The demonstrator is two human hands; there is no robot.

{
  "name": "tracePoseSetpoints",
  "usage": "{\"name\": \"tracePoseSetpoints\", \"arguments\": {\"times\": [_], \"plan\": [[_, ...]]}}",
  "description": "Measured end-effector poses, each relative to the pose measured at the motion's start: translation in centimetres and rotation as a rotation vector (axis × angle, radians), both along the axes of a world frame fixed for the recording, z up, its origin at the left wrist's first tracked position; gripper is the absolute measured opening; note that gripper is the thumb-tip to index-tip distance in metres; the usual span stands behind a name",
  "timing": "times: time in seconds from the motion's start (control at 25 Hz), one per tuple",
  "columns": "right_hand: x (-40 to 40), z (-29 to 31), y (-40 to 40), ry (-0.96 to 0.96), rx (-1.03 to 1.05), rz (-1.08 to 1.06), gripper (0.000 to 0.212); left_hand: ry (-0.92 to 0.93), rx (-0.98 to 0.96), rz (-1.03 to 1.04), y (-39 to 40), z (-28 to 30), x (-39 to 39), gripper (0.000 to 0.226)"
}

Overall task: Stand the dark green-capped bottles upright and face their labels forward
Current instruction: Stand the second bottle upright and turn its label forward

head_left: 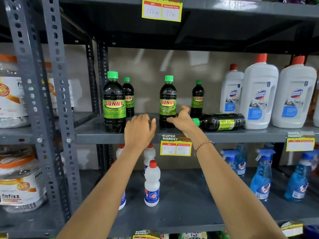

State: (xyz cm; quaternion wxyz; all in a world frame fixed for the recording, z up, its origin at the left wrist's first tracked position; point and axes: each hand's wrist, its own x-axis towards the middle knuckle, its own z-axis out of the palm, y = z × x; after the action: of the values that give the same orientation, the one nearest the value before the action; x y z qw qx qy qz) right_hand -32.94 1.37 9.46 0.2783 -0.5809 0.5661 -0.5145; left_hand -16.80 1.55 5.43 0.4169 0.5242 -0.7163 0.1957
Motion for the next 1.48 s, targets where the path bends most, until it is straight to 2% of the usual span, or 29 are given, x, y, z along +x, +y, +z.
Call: {"name": "tracePoseSetpoints", "arguments": {"times": [0.04,0.12,0.16,0.24,0.36,0.72,1.12,1.48], "plan": [[-0.1,0.0,-0.1,0.035,0.008,-0.017,0.081,0.028,0.113,-0.091,-0.5,1.4,-0.3,0.037],[-0.2,-0.3,-0.4,0.099,0.013,-0.078,0.069,0.112,0.444,-0.253,-1.7,3.9,-1.3,0.063],[-0.1,-0.3,-0.6,0.114,0.008,-0.102,0.06,0.175,0.594,-0.304,-2.3,4.6,-1.6,0.07],[0.0,-0.6,-1.0,0.154,-0.015,-0.131,0.039,0.28,0.763,-0.379,-3.7,4.7,-2.1,0.058],[0.0,-0.6,-1.0,0.189,-0.046,-0.153,0.029,0.35,0.728,-0.427,-5.2,3.7,-2.5,0.036],[-0.5,-0.7,0.4,0.337,-0.037,-0.157,0.026,0.446,0.62,-0.448,-3.2,3.4,-2.3,0.056],[-1.7,-1.2,3.2,0.193,-0.091,0.036,0.035,0.463,0.547,-0.498,0.2,2.9,-1.1,0.06],[-1.8,-1.5,3.9,0.133,-0.131,0.087,0.038,0.453,0.465,-0.507,1.0,2.3,-1.1,0.056]]}}
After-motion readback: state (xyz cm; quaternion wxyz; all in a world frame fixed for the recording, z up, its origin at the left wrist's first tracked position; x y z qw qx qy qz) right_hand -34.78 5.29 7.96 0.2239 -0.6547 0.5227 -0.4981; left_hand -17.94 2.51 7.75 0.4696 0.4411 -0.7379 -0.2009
